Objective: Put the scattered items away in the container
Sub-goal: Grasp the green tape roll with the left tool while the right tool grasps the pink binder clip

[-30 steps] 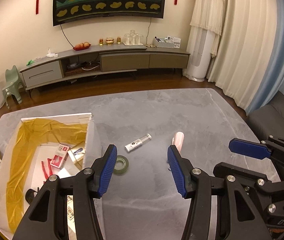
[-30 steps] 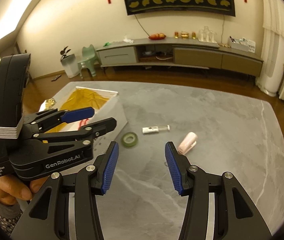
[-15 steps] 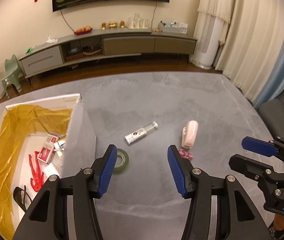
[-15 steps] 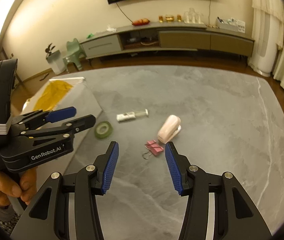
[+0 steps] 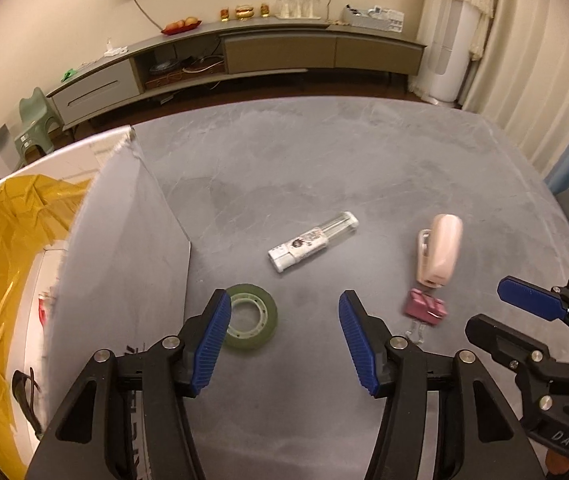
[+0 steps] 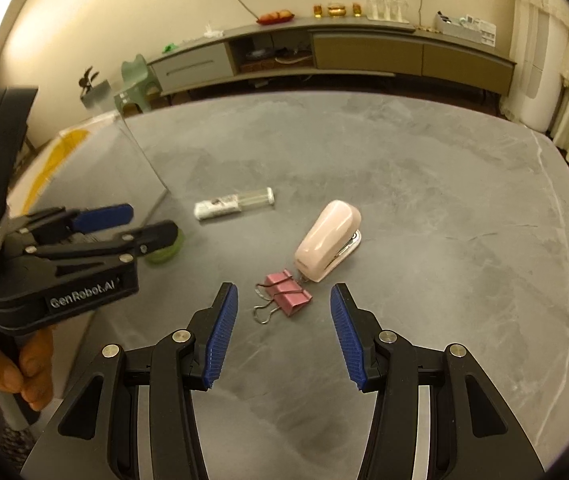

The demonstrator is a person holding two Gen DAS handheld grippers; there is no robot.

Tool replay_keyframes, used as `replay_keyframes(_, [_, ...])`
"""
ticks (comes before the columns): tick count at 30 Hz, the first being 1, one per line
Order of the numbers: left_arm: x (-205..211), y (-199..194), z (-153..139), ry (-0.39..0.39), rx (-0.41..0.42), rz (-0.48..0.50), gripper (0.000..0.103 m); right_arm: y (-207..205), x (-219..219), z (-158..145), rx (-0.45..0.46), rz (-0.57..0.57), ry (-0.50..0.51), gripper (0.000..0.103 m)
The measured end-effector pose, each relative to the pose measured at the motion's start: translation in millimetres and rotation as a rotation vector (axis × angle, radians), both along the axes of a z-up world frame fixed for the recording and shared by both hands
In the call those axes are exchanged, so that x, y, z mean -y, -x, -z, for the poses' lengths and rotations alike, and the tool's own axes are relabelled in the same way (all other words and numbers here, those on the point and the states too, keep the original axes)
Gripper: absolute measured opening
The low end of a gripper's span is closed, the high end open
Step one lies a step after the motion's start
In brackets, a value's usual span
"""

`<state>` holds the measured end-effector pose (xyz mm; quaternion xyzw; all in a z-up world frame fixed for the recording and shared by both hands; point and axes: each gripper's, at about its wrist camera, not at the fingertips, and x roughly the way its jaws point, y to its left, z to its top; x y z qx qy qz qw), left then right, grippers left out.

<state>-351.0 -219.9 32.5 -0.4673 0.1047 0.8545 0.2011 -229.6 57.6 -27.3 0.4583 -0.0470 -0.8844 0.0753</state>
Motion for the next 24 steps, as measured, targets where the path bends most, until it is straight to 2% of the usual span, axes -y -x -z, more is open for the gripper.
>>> replay_keyframes(7, [-6.4,19.1,31.9,0.066,0.009,-0.023,0.058,22.0,1.0,19.9,-0.008,-0.030,-0.013,0.047])
replay_keyframes(11, [-9.3,17.9,37.9,0.104,-0.039,-0.025,0.060,28.0,3.0,29.7,0.030,-0.059,-0.026,0.030])
replay_keyframes(14, [-5.5,9.9,34.1,0.047,-0.014,-0.005,0.063,24.8,3.0,33.9,0.061,-0.087,-0.071,0.030])
replay_keyframes(17, [-0.8,-3.6,33.2,-0.069,0.105,0.085,0.063,15.1,-3.7,32.0,0.105,-0.125,-0.096,0.030])
replay_keyframes(19, [-0.6,-16.5,26.9,-0.076,0.102,0.128,0.062,6.7,-11.9,30.5,0.116,-0.131,-0.107,0.030])
replay_keyframes(22, [7.2,-27.9,14.0,-0.092,0.052,0.118,0.062,-3.1,-26.5,24.7,0.107,-0.118,-0.070,0.031])
replay_keyframes(24, [13.5,-30.6,9.4,-0.083,0.023,0.090,0.063,-7.5,-33.7,21.0,0.094,-0.108,-0.046,0.042])
